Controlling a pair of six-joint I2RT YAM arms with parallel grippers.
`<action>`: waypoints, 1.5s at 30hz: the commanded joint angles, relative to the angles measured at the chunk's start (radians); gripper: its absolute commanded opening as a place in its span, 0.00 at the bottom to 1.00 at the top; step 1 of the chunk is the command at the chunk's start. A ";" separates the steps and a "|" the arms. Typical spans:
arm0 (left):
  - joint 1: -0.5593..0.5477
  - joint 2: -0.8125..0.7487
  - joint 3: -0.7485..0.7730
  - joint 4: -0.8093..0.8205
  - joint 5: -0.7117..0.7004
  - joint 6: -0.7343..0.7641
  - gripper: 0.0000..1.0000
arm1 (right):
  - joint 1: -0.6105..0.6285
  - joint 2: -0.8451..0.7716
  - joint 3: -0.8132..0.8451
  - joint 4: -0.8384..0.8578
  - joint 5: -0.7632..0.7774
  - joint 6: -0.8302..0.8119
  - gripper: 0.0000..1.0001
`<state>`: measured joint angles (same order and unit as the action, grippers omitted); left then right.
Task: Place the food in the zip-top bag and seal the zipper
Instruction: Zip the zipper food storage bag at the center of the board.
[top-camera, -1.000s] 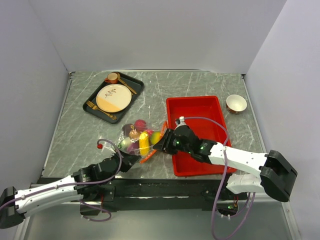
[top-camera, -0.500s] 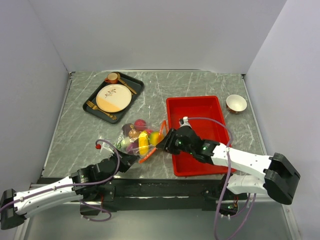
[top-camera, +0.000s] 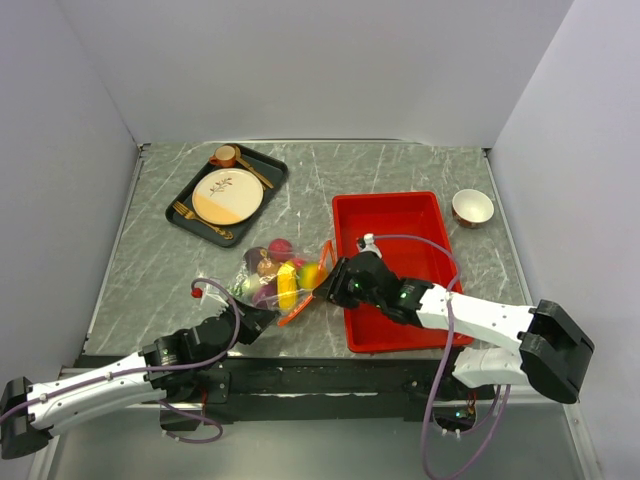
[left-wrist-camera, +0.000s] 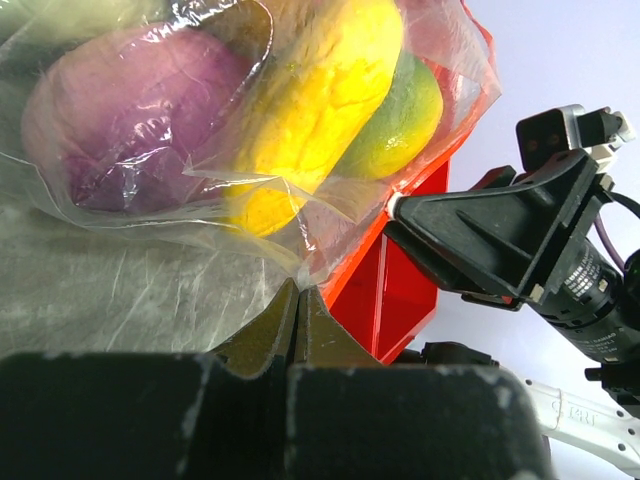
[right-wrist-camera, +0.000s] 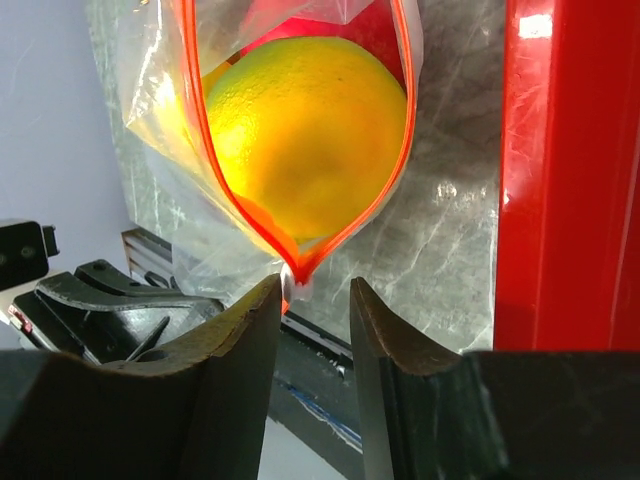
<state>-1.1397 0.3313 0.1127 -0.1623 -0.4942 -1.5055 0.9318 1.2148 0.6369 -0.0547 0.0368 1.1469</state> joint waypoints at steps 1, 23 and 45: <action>0.001 0.002 0.031 0.047 -0.007 0.013 0.01 | 0.004 0.026 0.032 0.052 0.008 -0.010 0.41; 0.001 0.008 0.024 0.041 -0.004 0.007 0.01 | -0.010 0.055 0.053 0.070 0.006 -0.027 0.14; 0.001 -0.167 0.019 -0.226 -0.038 -0.065 0.01 | -0.192 -0.040 0.073 -0.019 -0.034 -0.147 0.14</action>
<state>-1.1397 0.1852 0.1127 -0.2684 -0.4904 -1.5658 0.7948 1.2022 0.6567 -0.0357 -0.0959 1.0634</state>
